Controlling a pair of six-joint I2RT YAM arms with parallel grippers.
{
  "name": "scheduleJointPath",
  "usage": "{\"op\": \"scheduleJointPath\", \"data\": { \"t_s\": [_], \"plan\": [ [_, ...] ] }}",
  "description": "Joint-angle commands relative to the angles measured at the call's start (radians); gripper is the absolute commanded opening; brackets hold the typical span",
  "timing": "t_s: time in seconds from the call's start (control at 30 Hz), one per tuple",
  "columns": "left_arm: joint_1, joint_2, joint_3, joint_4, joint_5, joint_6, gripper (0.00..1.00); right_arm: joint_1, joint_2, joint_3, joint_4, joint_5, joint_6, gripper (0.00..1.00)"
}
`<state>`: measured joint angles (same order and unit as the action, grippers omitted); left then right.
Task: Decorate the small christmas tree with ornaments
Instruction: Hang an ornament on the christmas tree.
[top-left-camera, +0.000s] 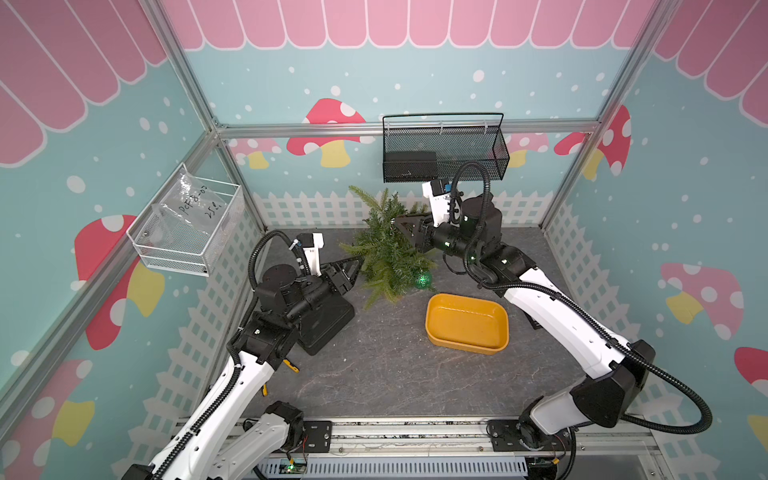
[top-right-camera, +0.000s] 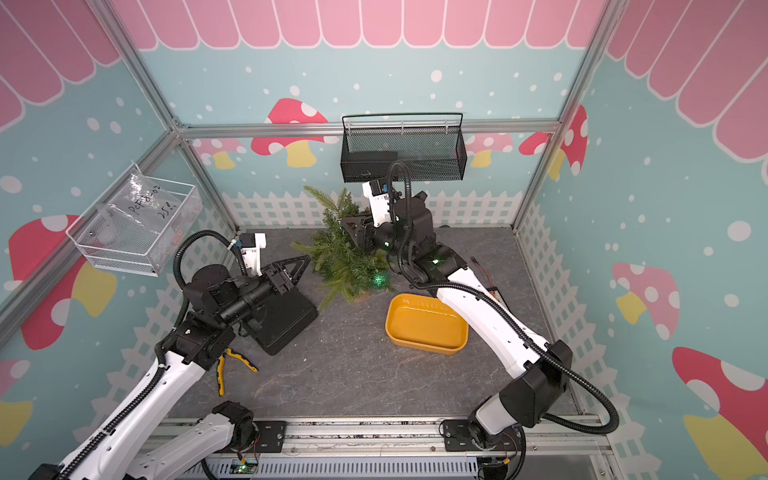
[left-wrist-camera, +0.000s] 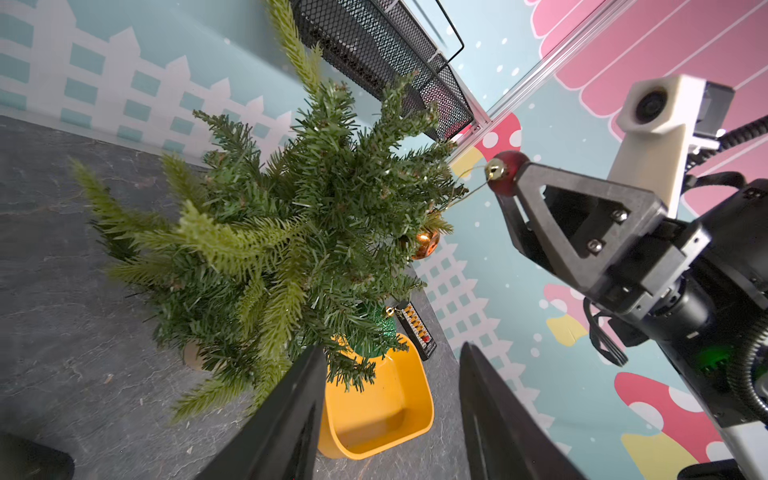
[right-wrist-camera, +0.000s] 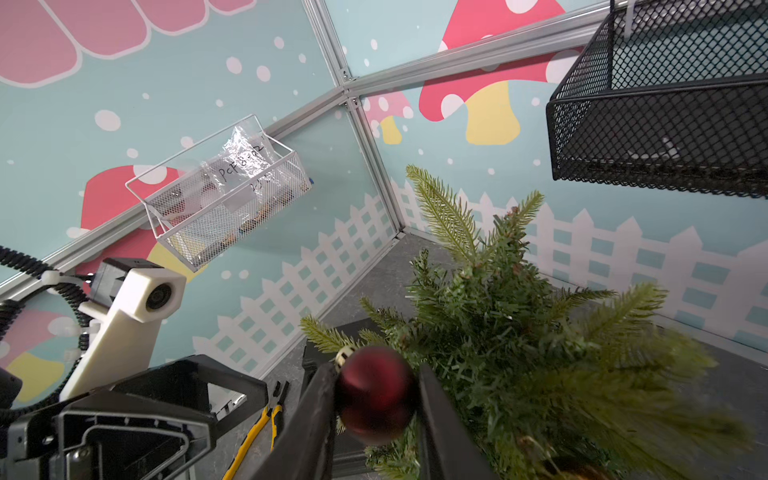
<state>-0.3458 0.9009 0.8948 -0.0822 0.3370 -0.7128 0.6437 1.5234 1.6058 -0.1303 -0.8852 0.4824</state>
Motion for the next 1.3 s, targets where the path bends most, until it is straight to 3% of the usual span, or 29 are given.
{"op": "scheduleJointPath", "data": {
  "t_s": [0.0,0.4,0.73,1.27],
  "plan": [
    [0.011,-0.011,-0.021,-0.013,0.013,-0.017,0.54,0.009,0.017,0.048,0.028,-0.004,-0.016,0.32],
    [0.03,-0.01,-0.055,0.016,0.041,-0.025,0.54,0.007,0.094,0.105,-0.046,0.118,-0.051,0.32],
    [0.046,-0.007,-0.076,0.036,0.062,-0.033,0.54,0.006,0.065,0.088,-0.054,0.163,-0.061,0.32],
    [0.051,0.002,-0.083,0.046,0.069,-0.037,0.54,0.01,0.056,0.089,-0.017,0.071,-0.031,0.32]
  ]
}}
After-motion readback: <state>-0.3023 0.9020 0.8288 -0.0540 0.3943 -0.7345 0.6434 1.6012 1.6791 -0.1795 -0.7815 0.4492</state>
